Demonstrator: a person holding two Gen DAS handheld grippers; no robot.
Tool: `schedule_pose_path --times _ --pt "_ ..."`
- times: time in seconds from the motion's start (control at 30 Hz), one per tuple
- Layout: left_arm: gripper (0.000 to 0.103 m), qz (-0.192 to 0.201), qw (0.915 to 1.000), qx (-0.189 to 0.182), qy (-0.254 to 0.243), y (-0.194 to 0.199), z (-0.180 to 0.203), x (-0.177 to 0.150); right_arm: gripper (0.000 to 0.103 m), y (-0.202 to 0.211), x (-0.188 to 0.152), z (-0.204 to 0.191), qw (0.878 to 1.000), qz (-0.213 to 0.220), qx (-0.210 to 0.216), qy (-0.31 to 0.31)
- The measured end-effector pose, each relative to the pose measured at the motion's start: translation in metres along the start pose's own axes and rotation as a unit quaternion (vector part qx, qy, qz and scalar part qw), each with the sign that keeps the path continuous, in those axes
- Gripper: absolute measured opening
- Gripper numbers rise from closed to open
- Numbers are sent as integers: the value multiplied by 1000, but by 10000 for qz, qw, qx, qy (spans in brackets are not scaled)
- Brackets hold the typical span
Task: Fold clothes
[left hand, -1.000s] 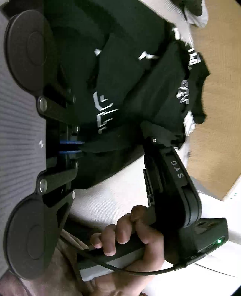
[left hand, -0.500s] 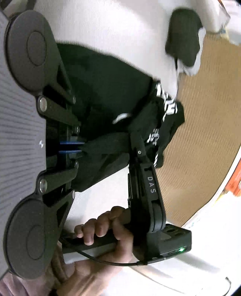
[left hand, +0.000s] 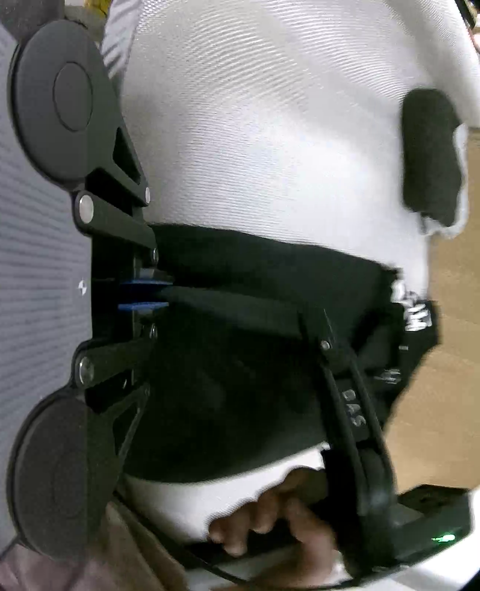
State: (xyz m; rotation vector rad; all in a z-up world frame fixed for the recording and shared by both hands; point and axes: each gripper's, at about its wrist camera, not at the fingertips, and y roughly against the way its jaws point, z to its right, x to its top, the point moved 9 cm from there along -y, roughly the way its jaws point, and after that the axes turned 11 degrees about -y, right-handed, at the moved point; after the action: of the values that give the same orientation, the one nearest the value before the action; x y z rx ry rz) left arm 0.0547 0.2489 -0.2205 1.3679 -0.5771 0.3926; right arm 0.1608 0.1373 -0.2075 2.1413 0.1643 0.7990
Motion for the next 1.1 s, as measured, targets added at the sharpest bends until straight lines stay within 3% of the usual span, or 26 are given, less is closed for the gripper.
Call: schedule_pose_path --times 0.07,0.13,0.27,0.33,0.37,0.4,0.47,0.6,0.73,0.97,1.1 --pt "24 20 9998 -143 96 -1 2 -4 19 14 -7 2 9997 -101 201 -48" --pt "45 59 9990 -338 280 -4 5 -7 34 25 -18 8 9999 -129 89 20" --pt "50 -49 9991 -400 163 -19 15 -14 37 47 -40 22 9996 -186 -134 156" --pt "45 -265 9990 -333 -127 -28 19 -18 37 58 -51 29 9992 -215 -245 225" --pt "36 -380 9984 -300 -281 -32 22 -19 37 63 -57 32 9990 -229 -301 259" --pt "18 -440 9980 -229 -386 -33 21 -20 37 69 -62 35 9986 -243 -356 293" --pt "10 -517 9971 -60 -559 -32 19 -20 37 72 -81 38 9978 -439 -332 362" --pt "9 -490 9985 -54 -219 -29 3 -17 37 61 -128 37 9930 -1067 -131 498" --pt "9 -576 9980 70 -234 -31 3 -23 37 46 -153 37 9886 -1353 -272 605" --pt "9 -712 9963 250 -399 -38 9 -23 36 36 -171 42 9864 -1560 -291 428" --pt "9 -653 9969 379 -221 -40 11 -24 30 37 -180 56 9863 -1554 -495 241"
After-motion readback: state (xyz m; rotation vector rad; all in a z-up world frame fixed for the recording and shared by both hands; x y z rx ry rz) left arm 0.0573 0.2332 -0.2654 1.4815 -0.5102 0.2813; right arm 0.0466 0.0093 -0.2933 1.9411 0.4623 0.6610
